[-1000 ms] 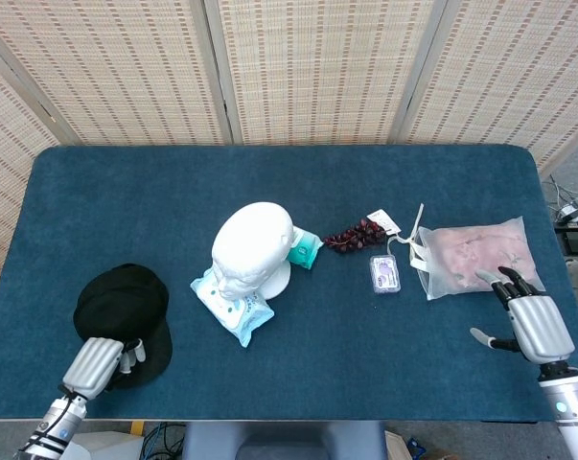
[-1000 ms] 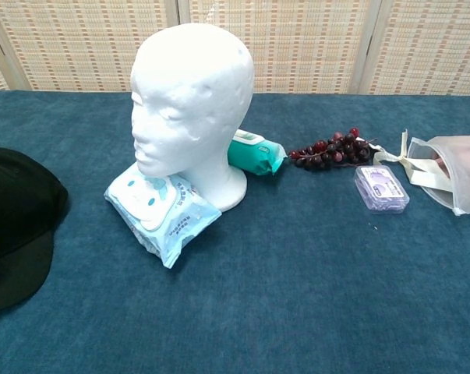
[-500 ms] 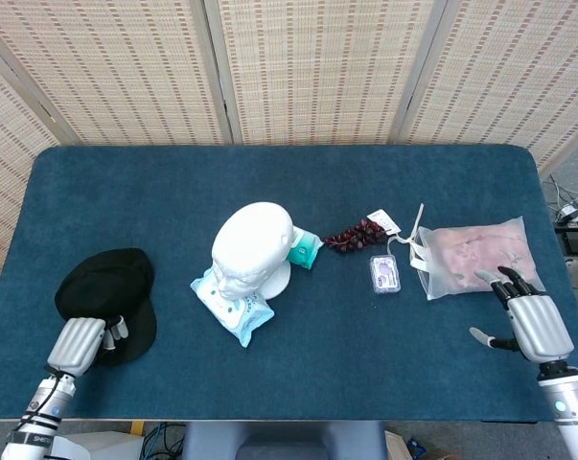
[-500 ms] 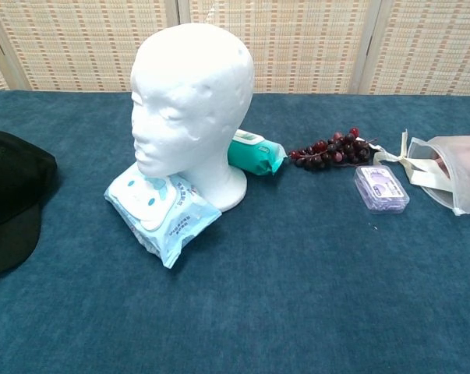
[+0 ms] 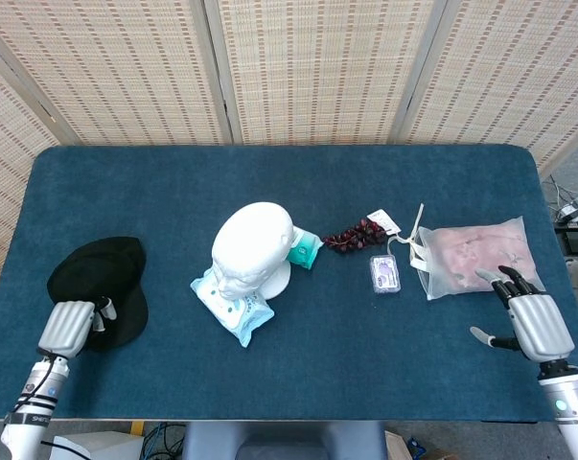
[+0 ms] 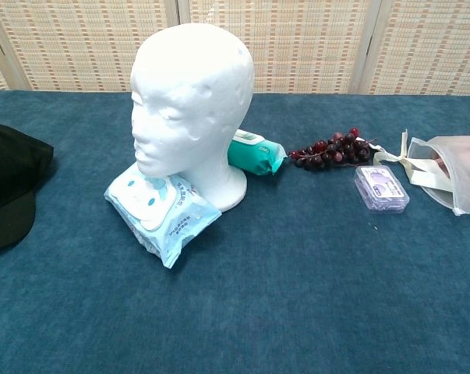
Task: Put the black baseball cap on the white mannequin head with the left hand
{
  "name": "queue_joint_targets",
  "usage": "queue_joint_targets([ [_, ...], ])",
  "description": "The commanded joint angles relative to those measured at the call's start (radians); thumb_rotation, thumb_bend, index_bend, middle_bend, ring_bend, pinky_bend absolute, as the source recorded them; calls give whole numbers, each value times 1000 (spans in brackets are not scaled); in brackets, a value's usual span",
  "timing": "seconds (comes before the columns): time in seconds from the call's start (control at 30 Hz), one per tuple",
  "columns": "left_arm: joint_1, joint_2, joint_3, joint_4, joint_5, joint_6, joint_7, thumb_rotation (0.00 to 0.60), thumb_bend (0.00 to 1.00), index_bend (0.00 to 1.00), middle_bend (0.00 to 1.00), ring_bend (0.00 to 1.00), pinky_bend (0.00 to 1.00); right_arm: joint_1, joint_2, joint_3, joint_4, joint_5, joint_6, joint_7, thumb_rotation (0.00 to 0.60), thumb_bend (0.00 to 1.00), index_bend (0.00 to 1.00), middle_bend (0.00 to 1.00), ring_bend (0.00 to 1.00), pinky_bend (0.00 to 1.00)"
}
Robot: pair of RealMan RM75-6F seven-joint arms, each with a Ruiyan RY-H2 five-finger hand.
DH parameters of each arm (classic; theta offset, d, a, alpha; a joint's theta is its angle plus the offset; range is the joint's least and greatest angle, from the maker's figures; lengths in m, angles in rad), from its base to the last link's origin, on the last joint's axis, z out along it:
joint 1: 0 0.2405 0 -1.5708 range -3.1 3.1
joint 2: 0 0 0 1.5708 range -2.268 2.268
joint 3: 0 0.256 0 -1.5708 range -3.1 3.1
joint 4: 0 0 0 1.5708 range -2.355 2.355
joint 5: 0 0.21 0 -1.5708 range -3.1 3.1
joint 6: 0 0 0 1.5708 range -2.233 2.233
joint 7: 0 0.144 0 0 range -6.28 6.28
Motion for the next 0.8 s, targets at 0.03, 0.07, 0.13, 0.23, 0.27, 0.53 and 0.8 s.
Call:
queue_joint_targets([
  [0.03, 1, -6, -7, 13, -2, 14, -6, 600, 910, 520, 471, 381, 433, -1, 0, 0, 0, -1, 1, 1, 600, 0, 165, 249, 125, 310],
  [0.07, 3, -7, -7, 17, -3, 19, -6, 600, 887, 518, 461, 371, 424, -1, 1, 0, 0, -1, 2, 1, 600, 0, 165, 249, 125, 310],
  [0.13, 9, -5, -2, 12, -3, 26, -5, 600, 862, 516, 454, 364, 419, -1, 1, 0, 0, -1, 2, 2, 600, 0, 165, 249, 125, 310],
  [0.23, 21, 7, 17, -11, 10, 38, 9, 600, 834, 511, 451, 363, 419, 0, 0, 0, 1, 0, 1, 2, 600, 0, 165, 249, 125, 310],
  [0.27, 27, 11, 25, -22, 17, 45, 16, 600, 818, 507, 447, 363, 421, 0, 0, 0, 0, -1, 0, 1, 600, 0, 165, 249, 125, 310],
  [0.53, 67, 0, 58, -53, 74, 135, 80, 600, 382, 485, 501, 383, 444, -1, -1, -3, -1, -5, 3, -4, 600, 0, 165, 249, 125, 310],
  [0.8, 82, -62, 60, -17, 64, 154, 135, 600, 75, 524, 628, 414, 448, -3, 0, -5, -1, -10, 7, -1, 600, 0, 165, 249, 125, 310],
])
